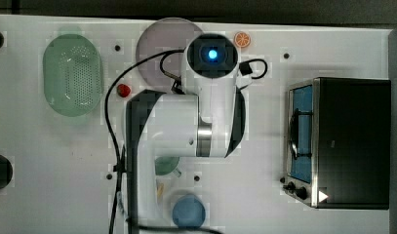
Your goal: Pick Ketchup from oven and place it on table.
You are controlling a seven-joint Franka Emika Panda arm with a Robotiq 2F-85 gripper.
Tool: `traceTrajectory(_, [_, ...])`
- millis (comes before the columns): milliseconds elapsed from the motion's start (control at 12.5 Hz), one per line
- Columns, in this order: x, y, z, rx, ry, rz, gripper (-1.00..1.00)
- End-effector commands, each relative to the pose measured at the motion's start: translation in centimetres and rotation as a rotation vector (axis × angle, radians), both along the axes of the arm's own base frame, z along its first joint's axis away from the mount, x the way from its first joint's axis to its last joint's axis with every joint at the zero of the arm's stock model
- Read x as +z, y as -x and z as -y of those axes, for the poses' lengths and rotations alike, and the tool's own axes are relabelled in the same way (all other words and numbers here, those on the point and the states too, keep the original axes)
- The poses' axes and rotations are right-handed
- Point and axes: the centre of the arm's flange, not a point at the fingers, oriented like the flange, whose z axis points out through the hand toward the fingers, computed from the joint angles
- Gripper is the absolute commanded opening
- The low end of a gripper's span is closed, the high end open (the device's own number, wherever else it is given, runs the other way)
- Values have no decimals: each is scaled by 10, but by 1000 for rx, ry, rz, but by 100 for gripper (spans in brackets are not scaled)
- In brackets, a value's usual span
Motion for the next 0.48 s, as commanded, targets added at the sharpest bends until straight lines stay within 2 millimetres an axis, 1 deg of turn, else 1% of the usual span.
traceTrajectory(80, [-32, 21, 8, -106, -4, -8, 29])
traceTrajectory(320, [-94, 45, 21, -132, 10, -51, 29])
traceTrajectory(480, [-128, 60, 24, -137, 19, -14, 29])
